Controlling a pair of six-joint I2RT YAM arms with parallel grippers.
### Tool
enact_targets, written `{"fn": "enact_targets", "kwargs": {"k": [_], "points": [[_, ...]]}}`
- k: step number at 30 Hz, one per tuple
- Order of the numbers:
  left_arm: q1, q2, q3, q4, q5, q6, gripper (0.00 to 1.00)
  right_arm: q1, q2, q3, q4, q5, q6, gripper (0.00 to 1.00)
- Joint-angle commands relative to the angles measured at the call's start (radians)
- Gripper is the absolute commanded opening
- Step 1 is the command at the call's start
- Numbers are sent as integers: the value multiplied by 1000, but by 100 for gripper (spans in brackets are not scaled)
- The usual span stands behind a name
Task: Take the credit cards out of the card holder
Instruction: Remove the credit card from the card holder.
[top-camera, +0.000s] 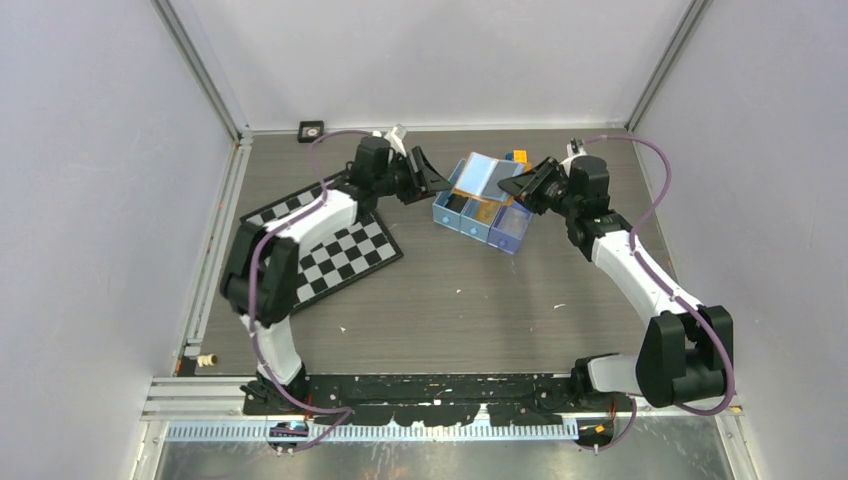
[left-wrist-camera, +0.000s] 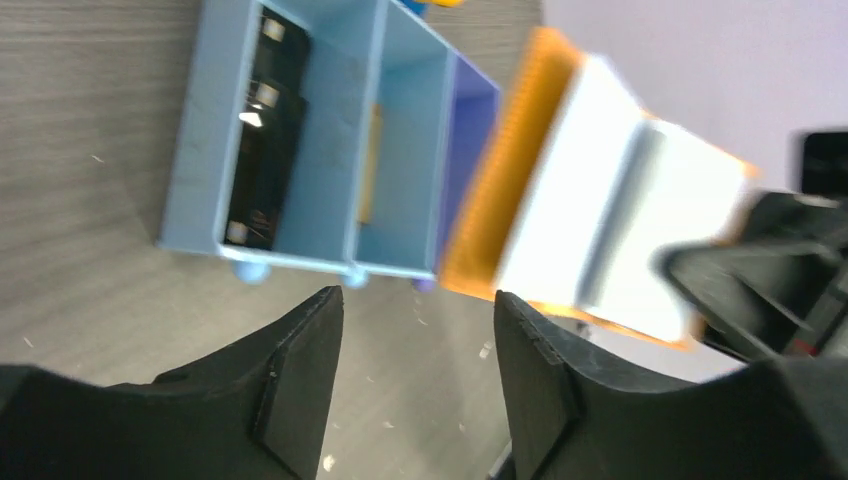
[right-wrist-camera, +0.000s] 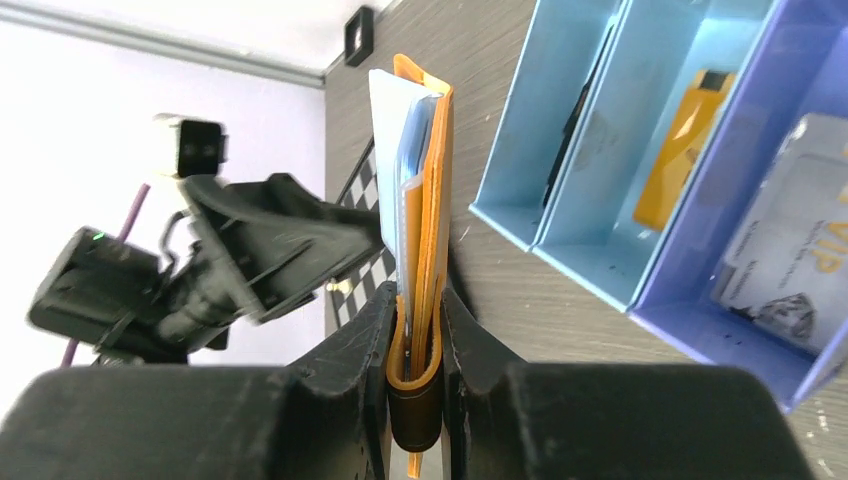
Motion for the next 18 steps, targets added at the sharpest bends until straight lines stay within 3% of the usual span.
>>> {"fn": "enact_targets", "kwargs": {"k": [1, 2, 5, 11, 14, 18], "points": [[-7, -215, -159, 127, 65, -85, 67, 37, -37, -61, 161, -120, 43, 0], [-7, -254, -207, 146, 78, -101, 80, 47, -35, -75, 176, -138, 43, 0], [-5, -339, -333, 208, 112, -156, 99, 66, -41, -140, 243, -195, 50, 1], [-10, -427, -463, 241, 211, -121, 100, 80, -62, -300, 559, -266, 132, 0], [-14, -496, -527, 173, 139, -27, 100, 82, -47, -333, 683, -316, 191, 0], [-17, -552, -633, 333, 95, -69, 100, 100, -41, -359, 749, -329, 199, 0]]}}
